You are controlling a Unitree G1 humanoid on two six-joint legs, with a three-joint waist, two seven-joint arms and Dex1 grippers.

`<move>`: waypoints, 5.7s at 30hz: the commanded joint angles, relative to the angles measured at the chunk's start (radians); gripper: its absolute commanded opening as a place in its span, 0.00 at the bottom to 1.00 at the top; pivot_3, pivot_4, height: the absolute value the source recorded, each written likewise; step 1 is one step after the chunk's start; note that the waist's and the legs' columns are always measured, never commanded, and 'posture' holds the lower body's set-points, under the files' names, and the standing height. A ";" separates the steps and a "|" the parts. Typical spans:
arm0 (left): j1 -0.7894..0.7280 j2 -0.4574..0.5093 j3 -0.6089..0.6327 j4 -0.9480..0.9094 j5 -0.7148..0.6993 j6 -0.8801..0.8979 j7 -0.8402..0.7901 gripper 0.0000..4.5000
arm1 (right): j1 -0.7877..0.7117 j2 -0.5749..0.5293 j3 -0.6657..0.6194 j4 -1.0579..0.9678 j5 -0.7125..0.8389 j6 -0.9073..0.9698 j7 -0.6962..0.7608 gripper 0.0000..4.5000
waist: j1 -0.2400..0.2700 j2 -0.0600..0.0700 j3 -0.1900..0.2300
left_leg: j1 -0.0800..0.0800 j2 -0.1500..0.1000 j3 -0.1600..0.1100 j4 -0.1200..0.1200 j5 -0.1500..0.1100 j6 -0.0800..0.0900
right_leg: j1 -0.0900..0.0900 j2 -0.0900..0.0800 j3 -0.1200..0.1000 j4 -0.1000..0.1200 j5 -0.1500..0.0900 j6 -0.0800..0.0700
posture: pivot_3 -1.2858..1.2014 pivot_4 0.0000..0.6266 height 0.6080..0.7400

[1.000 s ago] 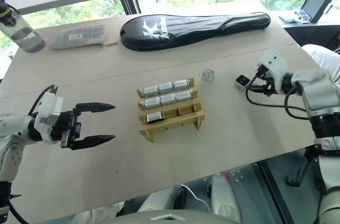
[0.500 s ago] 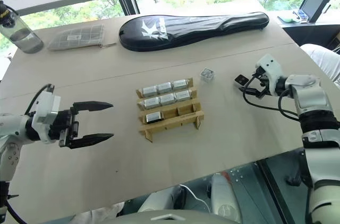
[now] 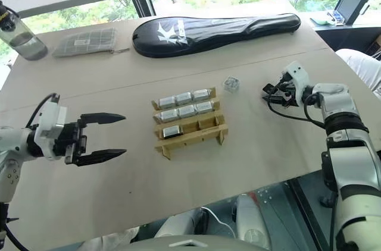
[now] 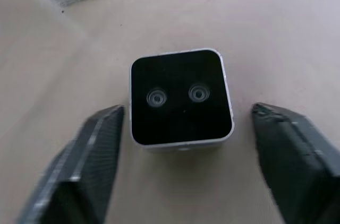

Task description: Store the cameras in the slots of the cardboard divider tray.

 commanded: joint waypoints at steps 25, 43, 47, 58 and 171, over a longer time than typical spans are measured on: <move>-0.747 -0.409 -0.341 0.333 0.122 0.158 0.324 1.00 | 0.039 0.029 0.262 -0.893 -0.539 -0.647 -0.363 0.42 | 0.007 -0.003 -0.002 | -0.003 -0.003 -0.002 0.015 0.000 0.000 | 0.001 -0.001 -0.003 0.006 0.001 0.002 | 0.52 0.24 1.00; -0.807 -0.424 -0.318 0.349 0.070 0.262 0.265 1.00 | 0.063 0.085 0.291 -0.967 -0.619 -0.675 -0.411 0.42 | 0.000 -0.004 -0.002 | -0.003 -0.003 -0.004 0.016 0.000 0.000 | 0.000 0.000 -0.003 0.006 0.001 0.002 | 0.52 0.24 1.00; -0.805 -0.419 -0.308 0.337 0.054 0.286 0.250 1.00 | 0.061 0.089 0.294 -0.962 -0.622 -0.673 -0.407 0.42 | -0.001 -0.004 -0.002 | -0.003 -0.003 -0.004 0.016 0.000 0.000 | -0.001 0.000 -0.003 0.006 0.001 0.002 | 0.52 0.24 1.00; -0.796 -0.414 -0.294 0.315 0.003 0.342 0.227 0.19 | 0.064 0.085 0.292 -0.962 -0.625 -0.688 -0.407 0.42 | -0.001 -0.004 -0.002 | -0.003 -0.003 -0.004 0.016 0.000 0.000 | -0.001 0.000 -0.003 0.006 0.001 0.002 | 0.52 0.24 1.00; -0.245 -0.044 -0.125 -0.229 0.002 0.274 0.328 1.00 | 0.143 0.045 0.002 -0.415 0.147 0.068 -0.100 1.00 | 0.046 -0.001 0.001 | 0.003 -0.001 -0.004 0.009 -0.001 0.001 | 0.009 0.001 -0.002 -0.002 0.004 0.003 | 0.52 0.24 1.00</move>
